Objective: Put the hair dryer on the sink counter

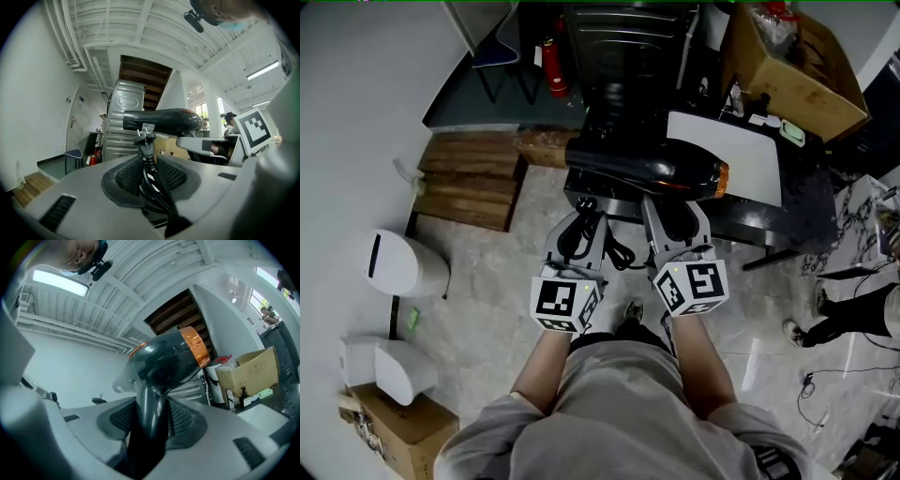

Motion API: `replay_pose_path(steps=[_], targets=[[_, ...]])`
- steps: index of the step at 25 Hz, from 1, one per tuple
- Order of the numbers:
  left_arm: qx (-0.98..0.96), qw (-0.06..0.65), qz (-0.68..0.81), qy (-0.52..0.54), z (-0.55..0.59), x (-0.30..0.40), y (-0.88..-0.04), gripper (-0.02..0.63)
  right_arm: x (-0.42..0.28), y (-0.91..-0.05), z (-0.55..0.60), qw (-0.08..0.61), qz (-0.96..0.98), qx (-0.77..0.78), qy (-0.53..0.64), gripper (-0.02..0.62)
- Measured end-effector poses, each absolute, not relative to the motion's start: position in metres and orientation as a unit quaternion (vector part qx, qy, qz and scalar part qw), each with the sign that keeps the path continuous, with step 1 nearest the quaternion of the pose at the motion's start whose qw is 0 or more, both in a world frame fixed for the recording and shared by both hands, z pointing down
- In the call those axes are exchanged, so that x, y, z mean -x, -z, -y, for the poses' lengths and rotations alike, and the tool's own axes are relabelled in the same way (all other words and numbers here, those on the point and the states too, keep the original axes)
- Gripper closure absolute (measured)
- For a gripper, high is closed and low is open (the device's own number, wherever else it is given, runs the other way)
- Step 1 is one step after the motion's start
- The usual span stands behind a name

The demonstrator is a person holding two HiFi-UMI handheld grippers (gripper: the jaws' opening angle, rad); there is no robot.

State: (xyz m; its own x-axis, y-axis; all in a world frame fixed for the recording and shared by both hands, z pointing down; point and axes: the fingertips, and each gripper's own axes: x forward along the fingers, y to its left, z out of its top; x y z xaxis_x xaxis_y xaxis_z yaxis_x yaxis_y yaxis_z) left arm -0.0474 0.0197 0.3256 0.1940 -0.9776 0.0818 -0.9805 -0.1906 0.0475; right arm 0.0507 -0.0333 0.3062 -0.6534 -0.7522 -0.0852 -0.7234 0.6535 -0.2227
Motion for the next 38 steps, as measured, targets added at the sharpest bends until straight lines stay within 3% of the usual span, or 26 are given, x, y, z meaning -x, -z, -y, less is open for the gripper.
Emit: replay_pose_path(steps=[16,38], targets=[[-0.775,0.076,0.627,-0.029,0.080,0.056,-0.359,0.503,-0.040,-0.345,0.140,0.039,-0.895,0.422,0.136,0.410],[-0.800,0.241,0.548,-0.034,0.240,0.133,-0.460,0.503,0.039,-0.447,0.296,-0.130,-0.833,0.493,0.217,0.410]])
